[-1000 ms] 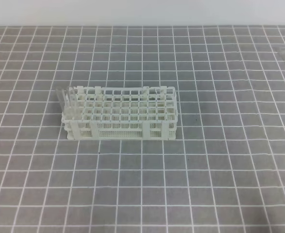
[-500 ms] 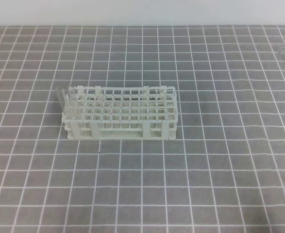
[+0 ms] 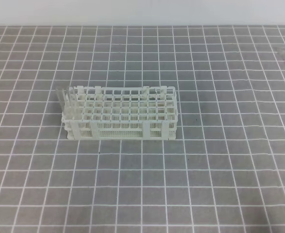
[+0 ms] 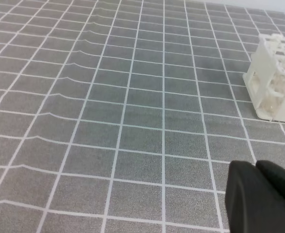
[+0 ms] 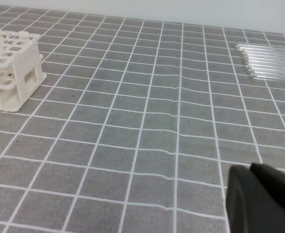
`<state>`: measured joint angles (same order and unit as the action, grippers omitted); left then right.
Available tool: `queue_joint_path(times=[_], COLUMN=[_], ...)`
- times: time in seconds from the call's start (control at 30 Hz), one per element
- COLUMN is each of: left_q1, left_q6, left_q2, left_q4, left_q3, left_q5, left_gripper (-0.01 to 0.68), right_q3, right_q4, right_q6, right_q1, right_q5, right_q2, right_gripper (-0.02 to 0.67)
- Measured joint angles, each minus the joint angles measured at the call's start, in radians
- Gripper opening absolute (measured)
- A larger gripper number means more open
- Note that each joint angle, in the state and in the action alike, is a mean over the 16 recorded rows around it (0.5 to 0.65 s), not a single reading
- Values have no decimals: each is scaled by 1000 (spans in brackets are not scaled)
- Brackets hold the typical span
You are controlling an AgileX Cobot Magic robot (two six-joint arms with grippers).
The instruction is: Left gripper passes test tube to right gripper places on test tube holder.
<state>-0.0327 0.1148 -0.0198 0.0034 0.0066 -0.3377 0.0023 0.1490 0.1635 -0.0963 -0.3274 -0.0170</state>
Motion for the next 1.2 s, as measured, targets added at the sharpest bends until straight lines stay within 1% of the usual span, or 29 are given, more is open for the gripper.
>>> queue_joint_path(times=[1.2], left_q1=[1], left_q6=[0], left_q2=[11], left_q4=[4], left_q3=[-3], left_q5=[-4], left_gripper=[-2], right_q3=[0], right_q4=[2], right_q6=[-2], right_q1=[0], right_q5=[0], right_q2=[0], right_gripper=[-14])
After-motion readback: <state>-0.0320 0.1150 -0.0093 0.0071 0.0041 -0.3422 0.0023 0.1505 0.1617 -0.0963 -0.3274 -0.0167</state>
